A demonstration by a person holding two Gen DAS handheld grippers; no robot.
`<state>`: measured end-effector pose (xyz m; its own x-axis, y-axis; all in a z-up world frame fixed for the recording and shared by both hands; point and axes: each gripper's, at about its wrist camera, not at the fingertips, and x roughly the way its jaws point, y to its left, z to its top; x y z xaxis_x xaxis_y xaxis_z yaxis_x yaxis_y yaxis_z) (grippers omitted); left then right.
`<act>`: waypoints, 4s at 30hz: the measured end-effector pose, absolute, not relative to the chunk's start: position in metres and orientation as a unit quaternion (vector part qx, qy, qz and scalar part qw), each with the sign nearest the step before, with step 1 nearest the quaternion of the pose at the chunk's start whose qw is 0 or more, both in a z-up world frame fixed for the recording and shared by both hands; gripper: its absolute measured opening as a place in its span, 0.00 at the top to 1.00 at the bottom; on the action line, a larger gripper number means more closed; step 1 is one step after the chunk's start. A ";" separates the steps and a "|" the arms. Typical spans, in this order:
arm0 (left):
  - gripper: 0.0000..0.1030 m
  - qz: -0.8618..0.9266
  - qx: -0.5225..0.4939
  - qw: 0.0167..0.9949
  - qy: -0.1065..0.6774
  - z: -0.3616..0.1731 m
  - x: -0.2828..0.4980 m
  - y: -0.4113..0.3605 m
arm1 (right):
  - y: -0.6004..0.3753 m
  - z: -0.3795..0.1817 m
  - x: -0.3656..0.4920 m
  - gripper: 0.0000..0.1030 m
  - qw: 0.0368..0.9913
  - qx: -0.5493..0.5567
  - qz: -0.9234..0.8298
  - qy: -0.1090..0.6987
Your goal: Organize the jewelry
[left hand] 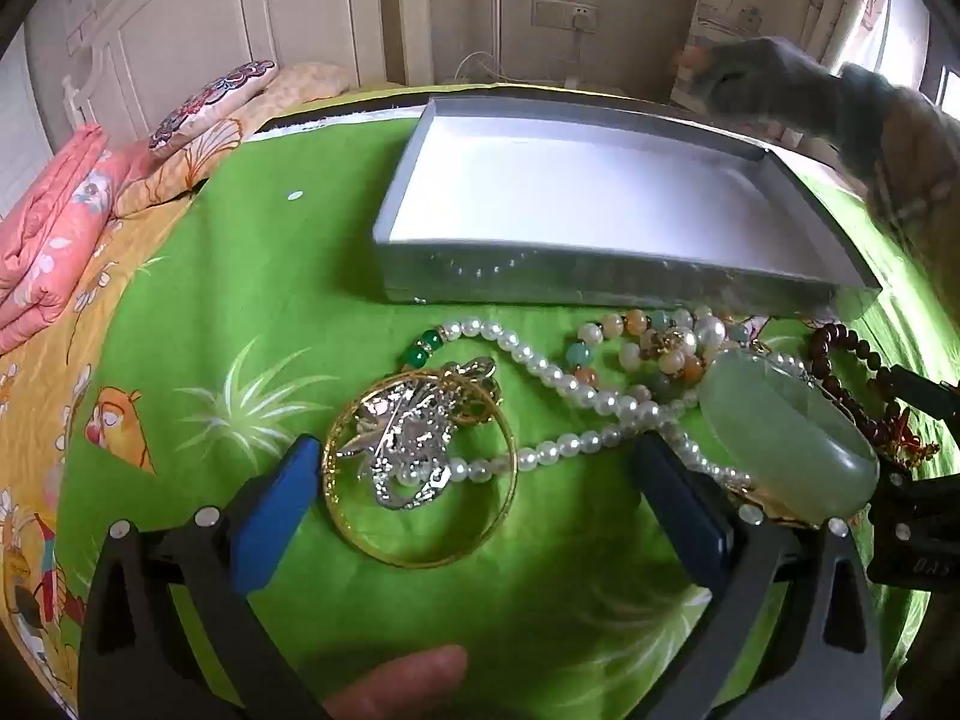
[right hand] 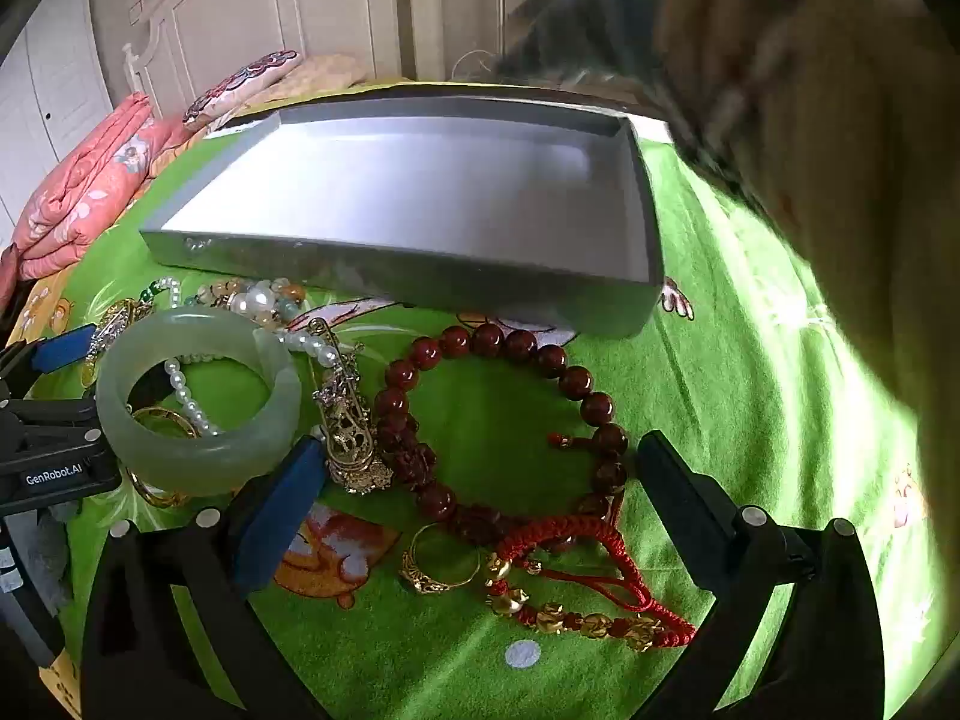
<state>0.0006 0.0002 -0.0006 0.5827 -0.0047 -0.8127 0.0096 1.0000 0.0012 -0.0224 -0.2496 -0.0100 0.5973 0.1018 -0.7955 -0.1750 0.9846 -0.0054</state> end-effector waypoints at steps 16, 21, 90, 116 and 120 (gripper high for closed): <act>0.02 -0.002 0.007 0.893 0.449 0.000 0.000 0.000 | -0.250 -0.010 -0.024 0.04 0.893 -0.041 0.078 0.442; 0.02 -0.002 0.007 0.893 0.449 0.000 0.000 0.000 | -0.251 -0.010 -0.024 0.04 0.893 -0.041 0.078 0.442; 0.02 0.001 0.006 0.894 0.448 -0.003 0.000 0.002 | -0.250 -0.011 -0.025 0.04 0.893 -0.041 0.078 0.441; 0.02 -0.030 -0.004 0.892 0.452 0.008 -0.032 0.015 | -0.273 0.011 -0.056 0.04 0.886 -0.004 0.156 0.436; 0.02 -0.050 -0.049 0.910 0.409 0.023 -0.066 0.041 | -0.297 0.035 -0.080 0.04 0.903 0.042 0.186 0.386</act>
